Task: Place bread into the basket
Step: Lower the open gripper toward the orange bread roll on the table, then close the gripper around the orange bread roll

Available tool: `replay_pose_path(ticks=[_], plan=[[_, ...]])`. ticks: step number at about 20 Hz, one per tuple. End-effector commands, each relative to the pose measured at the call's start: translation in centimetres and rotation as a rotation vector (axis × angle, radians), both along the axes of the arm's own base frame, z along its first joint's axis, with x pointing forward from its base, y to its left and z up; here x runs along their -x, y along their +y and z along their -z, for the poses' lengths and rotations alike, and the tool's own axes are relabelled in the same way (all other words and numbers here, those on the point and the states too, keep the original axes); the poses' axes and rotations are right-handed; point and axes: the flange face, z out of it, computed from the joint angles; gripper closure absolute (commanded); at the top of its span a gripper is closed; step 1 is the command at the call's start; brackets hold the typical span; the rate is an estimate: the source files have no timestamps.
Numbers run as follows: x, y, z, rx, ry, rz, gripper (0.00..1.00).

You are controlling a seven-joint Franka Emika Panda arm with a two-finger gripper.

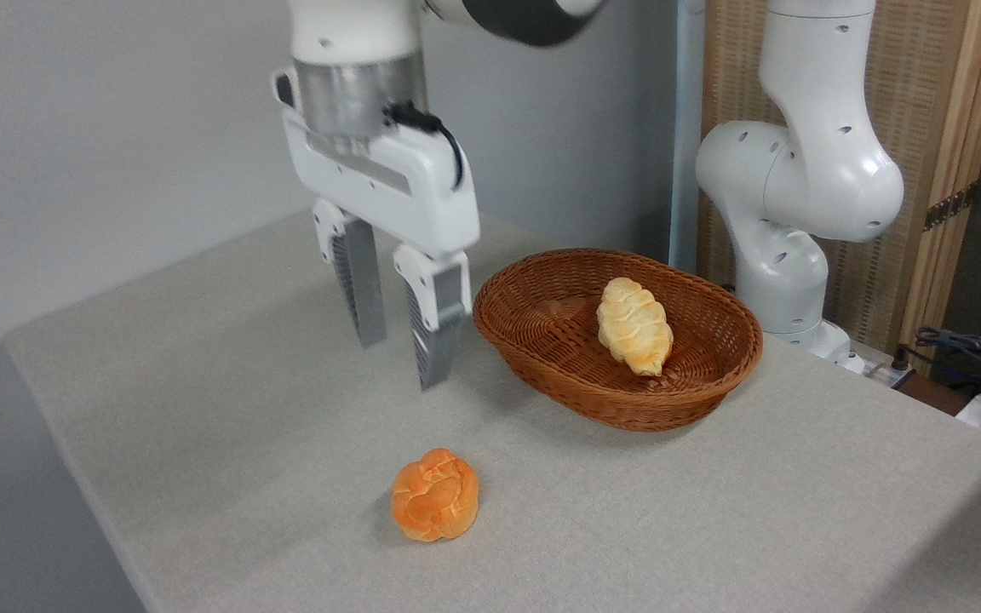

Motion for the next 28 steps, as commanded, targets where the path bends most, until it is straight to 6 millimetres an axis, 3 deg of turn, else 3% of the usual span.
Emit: replay_pose_path(ticks=[1,3,7,15,16,17,18,19,28], plan=[[1.3,0.9,3.8,-0.042,-0.016,0.020,0.00],[1.6,0.7,6.7,-0.043,-0.018,0.026,0.00],[1.2,0.4,10.6,-0.042,-0.047,0.034,0.00],[0.0,-0.6,14.9,-0.039,-0.078,0.053,0.02],[0.0,-0.7,14.9,-0.039,-0.083,0.055,0.17],[-0.2,-0.6,14.7,-0.039,-0.095,0.055,0.41],[-0.3,-0.6,14.6,-0.040,-0.105,0.057,0.57],[-0.3,-0.6,14.6,-0.039,-0.107,0.057,0.65],[-0.2,-0.6,14.8,-0.040,-0.101,0.058,0.65]])
